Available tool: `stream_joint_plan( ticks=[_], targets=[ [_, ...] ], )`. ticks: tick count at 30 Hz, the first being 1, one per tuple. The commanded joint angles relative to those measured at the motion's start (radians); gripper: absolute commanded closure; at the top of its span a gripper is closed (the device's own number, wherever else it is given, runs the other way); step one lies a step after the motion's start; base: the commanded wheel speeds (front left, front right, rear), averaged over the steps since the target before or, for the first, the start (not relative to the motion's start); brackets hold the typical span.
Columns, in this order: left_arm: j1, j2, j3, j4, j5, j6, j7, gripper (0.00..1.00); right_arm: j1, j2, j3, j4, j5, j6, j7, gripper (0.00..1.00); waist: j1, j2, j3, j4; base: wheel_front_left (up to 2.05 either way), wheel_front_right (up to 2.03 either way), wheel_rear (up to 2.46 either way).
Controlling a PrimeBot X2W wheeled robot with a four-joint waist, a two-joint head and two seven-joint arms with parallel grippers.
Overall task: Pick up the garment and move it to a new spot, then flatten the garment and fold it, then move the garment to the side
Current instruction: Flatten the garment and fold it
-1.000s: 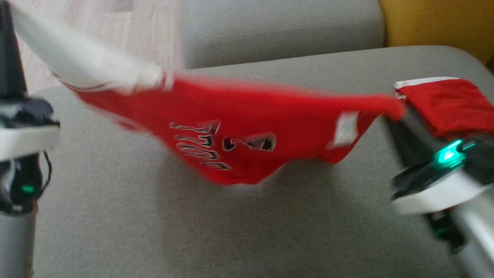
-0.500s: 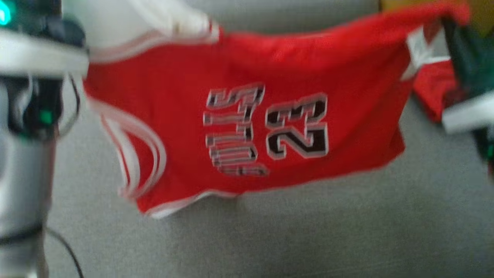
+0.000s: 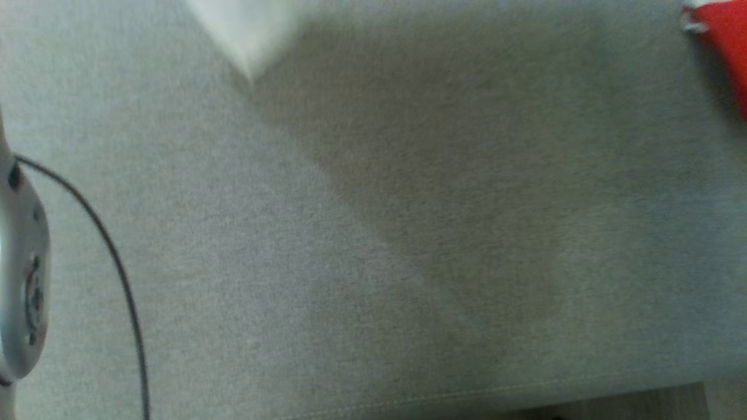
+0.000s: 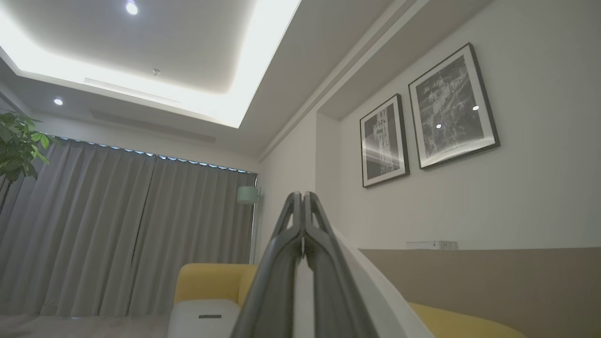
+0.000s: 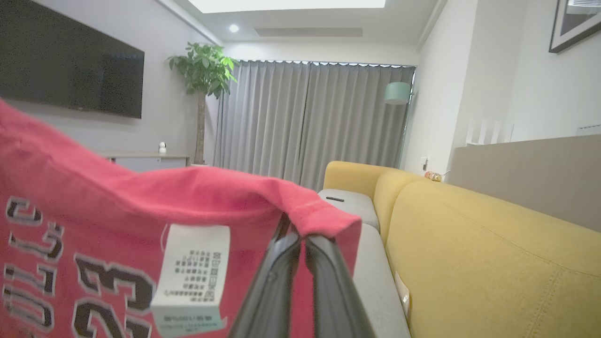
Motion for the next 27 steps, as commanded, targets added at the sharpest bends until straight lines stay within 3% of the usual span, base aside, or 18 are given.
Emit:
stream_joint_plan(
  ticks=[1,5,13,21,27],
  targets=[
    [-0.042,0.03,0.034,-0.057,0.009,-0.005,-0.004,1.0,-0.022,-0.023,0.012,-0.007,-0.012,-0.001,-0.017,1.0,-0.0001,0.0,0.068,0.019,0.0,0.0,0.0],
    [0.024,0.022,0.004,-0.137,-0.04,-0.006,-0.004,1.0,-0.035,-0.047,0.102,0.047,0.036,-0.001,-0.009,1.0,-0.0001,0.0,0.106,0.039,0.0,0.0,0.0],
    [0.369,0.09,-0.054,-0.219,-0.136,-0.007,-0.004,1.0,0.088,-0.093,0.294,0.049,0.252,-0.001,0.02,1.0,-0.0001,0.0,0.109,0.059,0.0,0.0,0.0],
    [0.798,0.142,-0.03,-0.338,-0.18,-0.007,-0.004,1.0,0.317,-0.202,0.446,-0.097,0.515,-0.001,0.082,1.0,-0.0001,0.0,-0.034,0.05,0.0,0.0,0.0],
    [1.128,0.158,-0.005,-0.427,-0.18,-0.007,-0.004,1.0,0.499,-0.304,0.548,-0.197,0.641,-0.001,0.127,1.0,-0.0001,0.0,-0.156,0.04,0.0,0.0,0.0]
  ],
)
